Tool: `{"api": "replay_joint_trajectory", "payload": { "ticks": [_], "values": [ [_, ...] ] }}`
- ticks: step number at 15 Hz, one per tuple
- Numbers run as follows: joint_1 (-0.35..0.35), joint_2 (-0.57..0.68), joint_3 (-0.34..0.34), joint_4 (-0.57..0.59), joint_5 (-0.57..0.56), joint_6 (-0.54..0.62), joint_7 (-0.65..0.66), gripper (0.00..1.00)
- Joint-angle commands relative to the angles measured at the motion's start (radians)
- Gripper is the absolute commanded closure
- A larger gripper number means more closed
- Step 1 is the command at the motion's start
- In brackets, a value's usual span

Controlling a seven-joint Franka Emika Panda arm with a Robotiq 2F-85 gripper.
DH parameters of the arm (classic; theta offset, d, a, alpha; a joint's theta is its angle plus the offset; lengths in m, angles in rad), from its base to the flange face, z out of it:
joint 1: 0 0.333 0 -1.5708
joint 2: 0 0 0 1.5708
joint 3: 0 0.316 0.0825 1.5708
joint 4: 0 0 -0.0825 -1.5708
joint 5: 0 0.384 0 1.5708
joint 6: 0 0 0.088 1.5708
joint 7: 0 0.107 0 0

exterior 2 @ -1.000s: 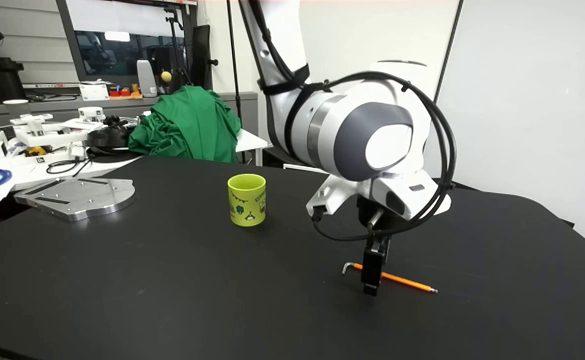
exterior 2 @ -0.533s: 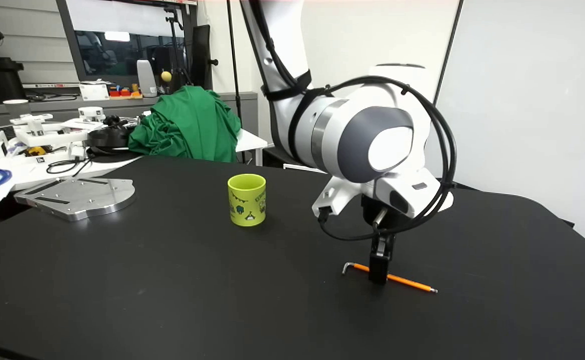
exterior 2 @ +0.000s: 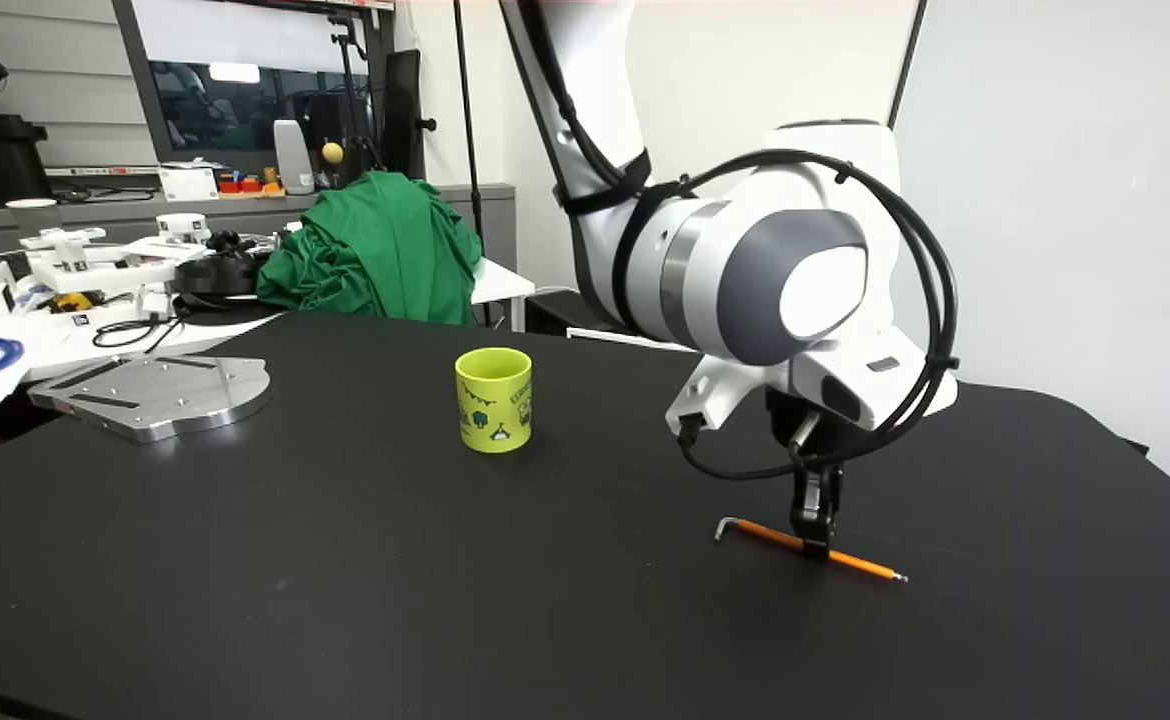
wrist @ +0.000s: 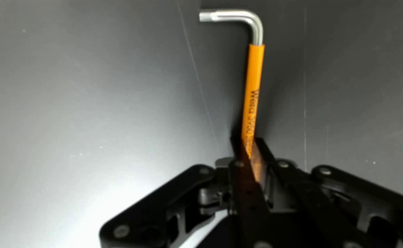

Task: Place the orange wrench inside the yellow mug

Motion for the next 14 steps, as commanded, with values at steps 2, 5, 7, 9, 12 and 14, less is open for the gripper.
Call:
{"api": "replay_joint_trajectory", "payload": {
  "ticks": [2, 5, 7, 9, 12, 14],
  "values": [
    [0.041, 0.035, -0.066, 0.070, -0.001, -0.064, 0.102, 0.98],
    [0.039, -0.032, -0.041, 0.072, 0.004, -0.180, 0.136, 0.98],
    [0.036, -0.079, -0.014, 0.078, 0.007, -0.265, 0.159, 0.98],
    [0.026, -0.137, 0.025, 0.089, 0.019, -0.376, 0.181, 0.98],
    [-0.010, -0.235, 0.101, 0.099, 0.095, -0.493, 0.173, 0.98],
    [-0.033, -0.289, 0.138, 0.113, 0.166, -0.577, 0.168, 0.98]
  ]
}}
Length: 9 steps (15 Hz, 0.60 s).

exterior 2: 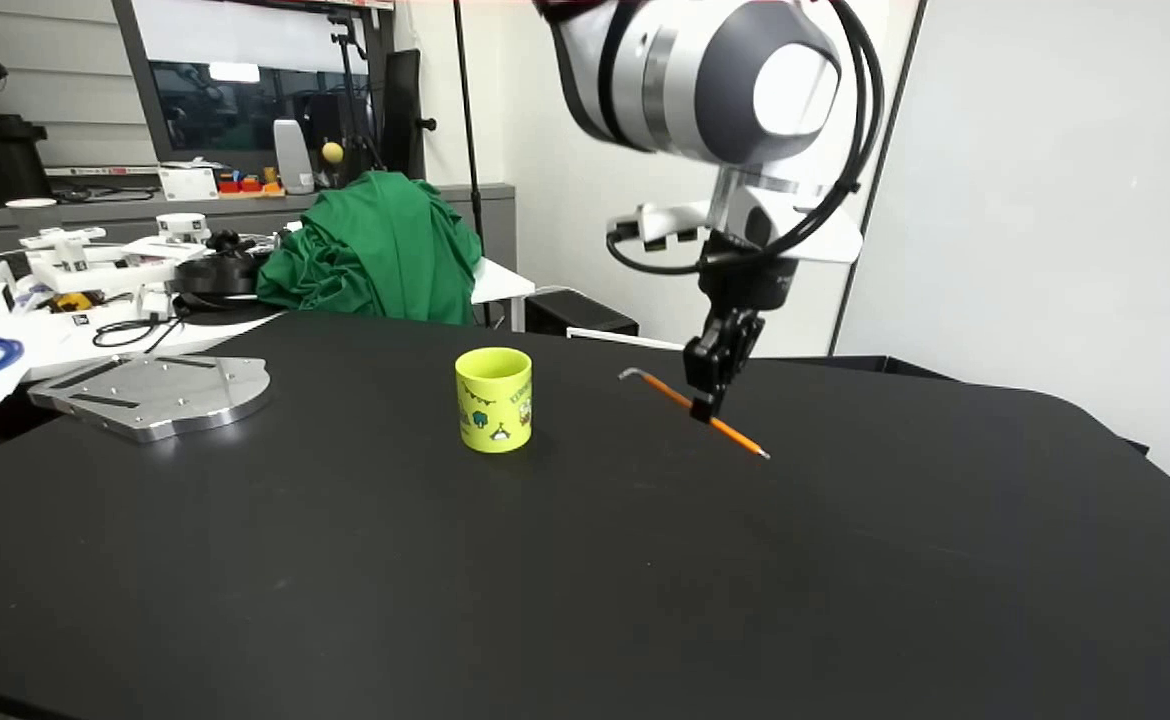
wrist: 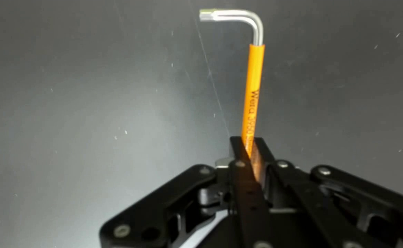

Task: Place the orange wrench inside the yellow mug

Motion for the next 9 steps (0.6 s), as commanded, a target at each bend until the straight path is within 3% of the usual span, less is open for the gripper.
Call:
{"api": "replay_joint_trajectory", "payload": {
  "ticks": [1, 9],
  "values": [
    [-0.064, -0.110, 0.074, 0.020, 0.110, -0.158, 0.016, 0.98],
    [-0.162, -0.085, 0.100, 0.126, 0.389, -0.607, -0.071, 0.98]
  ]
}}
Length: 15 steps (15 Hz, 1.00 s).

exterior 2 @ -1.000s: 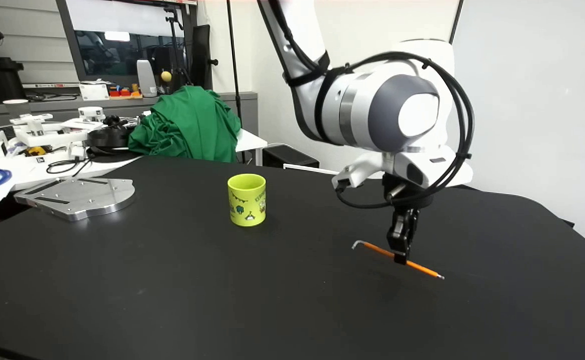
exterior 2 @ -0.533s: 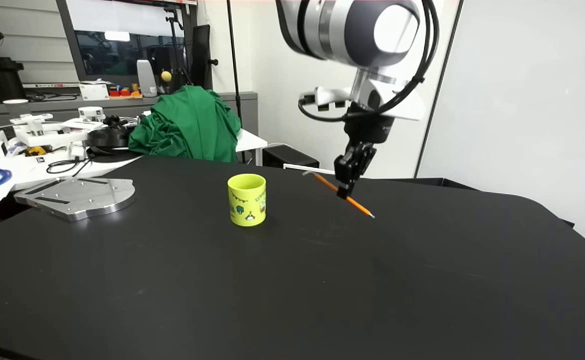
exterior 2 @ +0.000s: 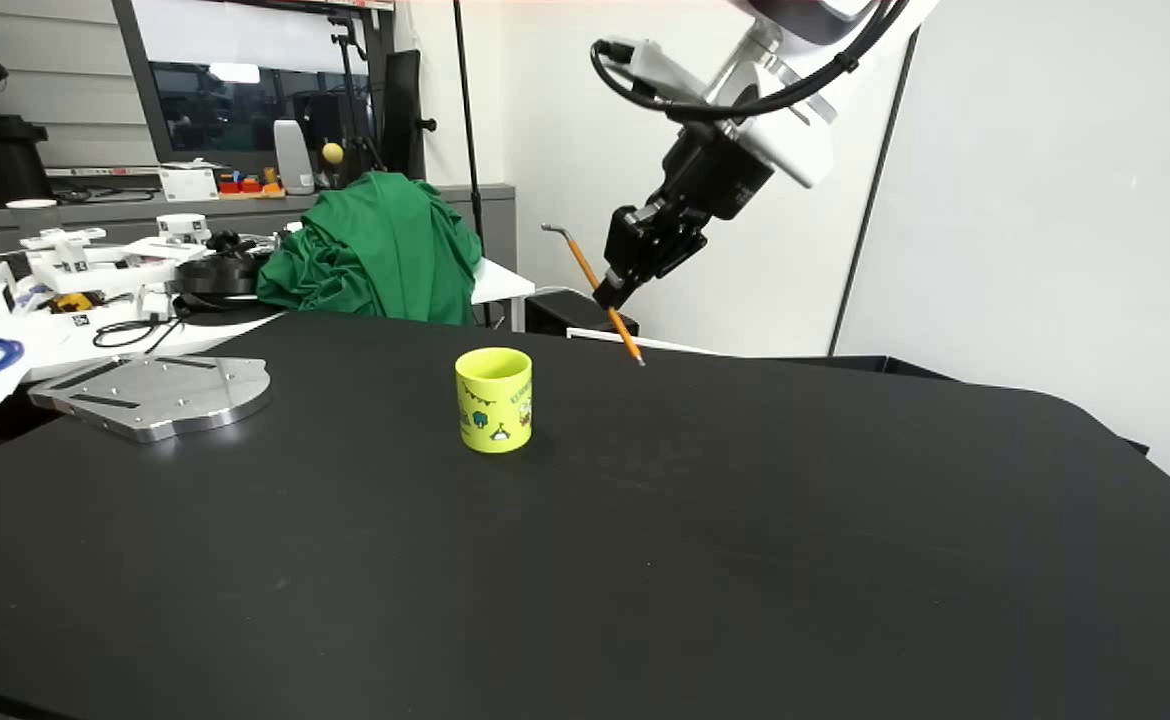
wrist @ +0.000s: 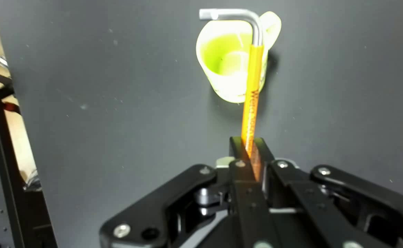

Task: Place the orange wrench inside the yellow mug

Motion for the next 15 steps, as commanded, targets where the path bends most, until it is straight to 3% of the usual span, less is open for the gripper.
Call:
{"api": "replay_joint_trajectory", "payload": {
  "ticks": [1, 7, 15],
  "values": [
    [-0.050, 0.057, 0.018, 0.073, 0.133, -0.180, -0.063, 0.98],
    [-0.059, 0.146, 0.030, 0.151, 0.331, -0.388, -0.254, 0.98],
    [-0.024, 0.298, 0.042, 0.257, 0.390, -0.458, -0.308, 0.98]
  ]
}}
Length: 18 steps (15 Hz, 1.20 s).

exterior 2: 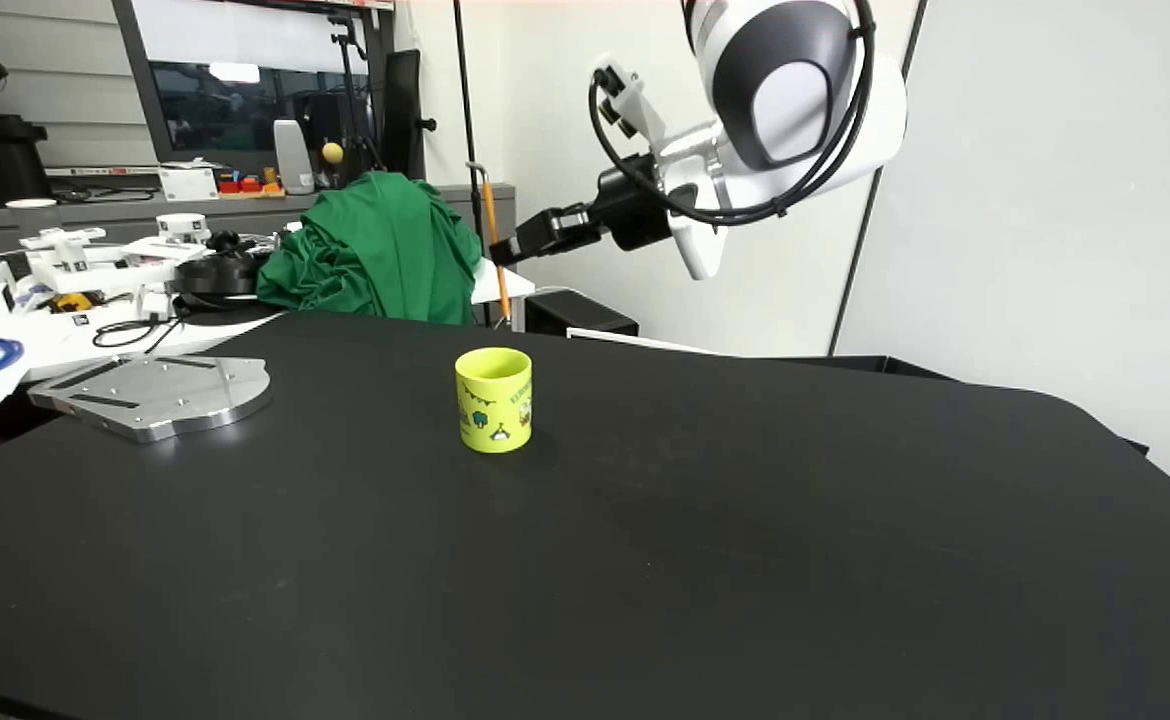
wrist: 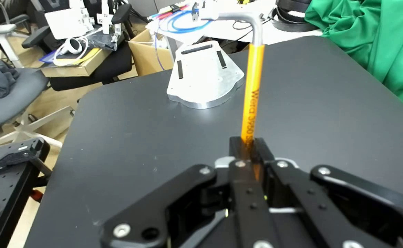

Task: Place the orange wrench inside the yellow mug

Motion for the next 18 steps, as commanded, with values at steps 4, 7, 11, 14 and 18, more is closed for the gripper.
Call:
{"api": "replay_joint_trajectory", "payload": {
  "ticks": [4, 7, 11, 14, 18],
  "values": [
    [0.004, 0.145, 0.011, 0.135, 0.060, -0.038, -0.017, 0.98],
    [0.002, 0.191, 0.028, 0.177, 0.087, -0.048, -0.034, 0.98],
    [0.008, 0.238, 0.038, 0.209, 0.106, -0.043, -0.063, 0.98],
    [0.014, 0.270, 0.031, 0.218, 0.097, -0.024, -0.087, 0.98],
    [0.020, 0.303, 0.023, 0.225, 0.082, -0.017, -0.101, 0.66]
  ]
}}
